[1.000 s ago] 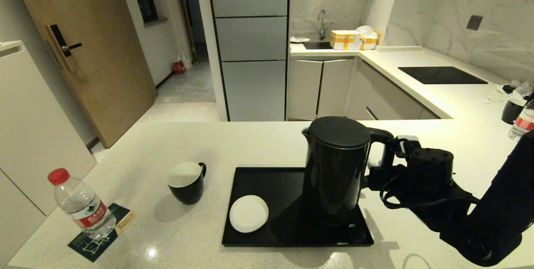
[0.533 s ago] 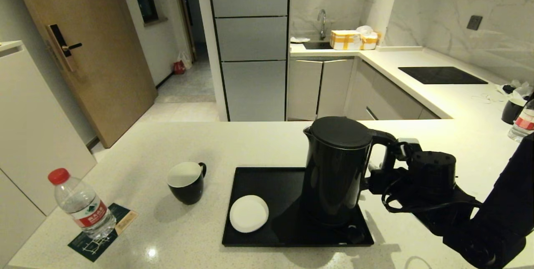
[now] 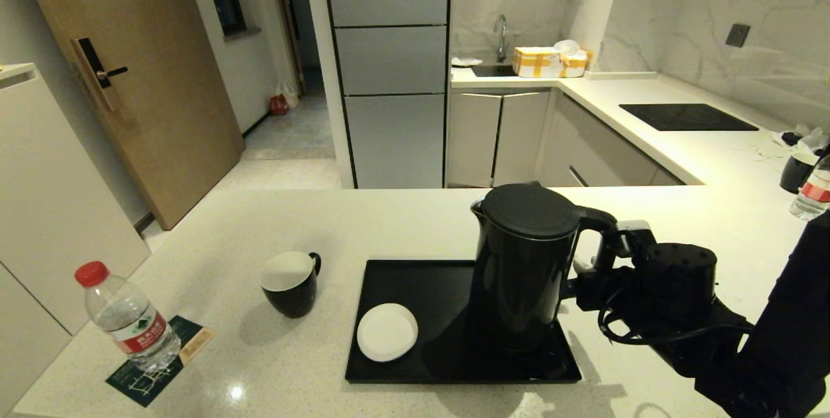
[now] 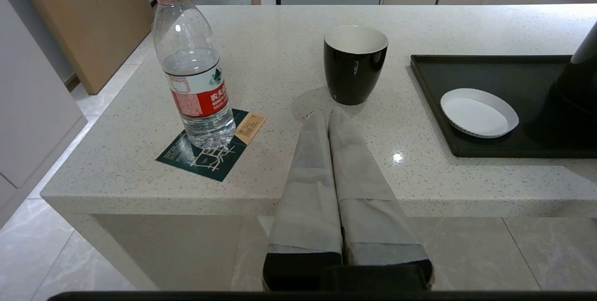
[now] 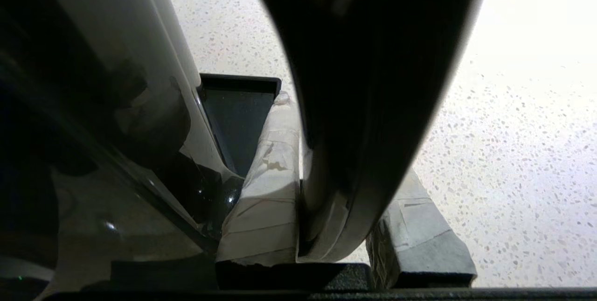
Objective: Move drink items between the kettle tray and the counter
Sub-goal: Return the kettle to its original position
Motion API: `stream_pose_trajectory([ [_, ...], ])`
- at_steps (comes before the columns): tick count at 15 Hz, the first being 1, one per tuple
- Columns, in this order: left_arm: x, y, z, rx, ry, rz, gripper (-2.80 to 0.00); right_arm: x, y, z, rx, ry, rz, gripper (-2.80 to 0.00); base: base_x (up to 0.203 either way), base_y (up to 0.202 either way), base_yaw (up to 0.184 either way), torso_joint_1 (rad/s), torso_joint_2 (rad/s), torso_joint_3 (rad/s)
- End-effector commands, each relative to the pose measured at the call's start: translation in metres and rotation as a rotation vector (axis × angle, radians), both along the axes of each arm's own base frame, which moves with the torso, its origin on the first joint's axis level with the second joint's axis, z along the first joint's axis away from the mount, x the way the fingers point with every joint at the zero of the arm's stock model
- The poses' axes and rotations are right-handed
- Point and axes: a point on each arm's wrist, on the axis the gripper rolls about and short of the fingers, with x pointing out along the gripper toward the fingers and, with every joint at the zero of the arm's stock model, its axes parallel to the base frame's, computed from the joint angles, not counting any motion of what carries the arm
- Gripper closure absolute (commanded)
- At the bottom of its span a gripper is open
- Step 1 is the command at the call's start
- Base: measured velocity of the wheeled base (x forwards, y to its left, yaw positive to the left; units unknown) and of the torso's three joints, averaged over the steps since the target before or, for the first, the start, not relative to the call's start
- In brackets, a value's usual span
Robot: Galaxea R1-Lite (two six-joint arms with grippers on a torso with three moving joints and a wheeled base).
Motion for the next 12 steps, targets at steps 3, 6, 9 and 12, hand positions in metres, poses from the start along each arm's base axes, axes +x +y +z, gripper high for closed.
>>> stream_pose_trajectory([
  [3,-0.0001,0.0,0.0,-0.001,-0.002,0.0,0.0,-0.0019,-0.0007,-0.0032,-0.034,0.004,0.008,0.0,0.0,0.0,0.0,0.0,0.0,0.0],
  [6,-0.0001,0.0,0.0,0.001,-0.002,0.0,0.0,-0.0044,-0.0016,-0.0005,-0.08,-0.001,0.026,0.0,0.0,0.0,0.0,0.0,0.0,0.0],
  [9,-0.0001,0.0,0.0,-0.001,-0.002,0.0,0.0,-0.0051,-0.002,-0.0019,-0.087,0.004,0.025,0.0,0.0,0.0,0.0,0.0,0.0,0.0],
  [12,-0.0001,0.0,0.0,-0.001,-0.002,0.0,0.0,-0.0053,-0.0026,-0.0032,-0.102,0.006,0.001,0.0,0.0,0.0,0.0,0.0,0.0,0.0],
])
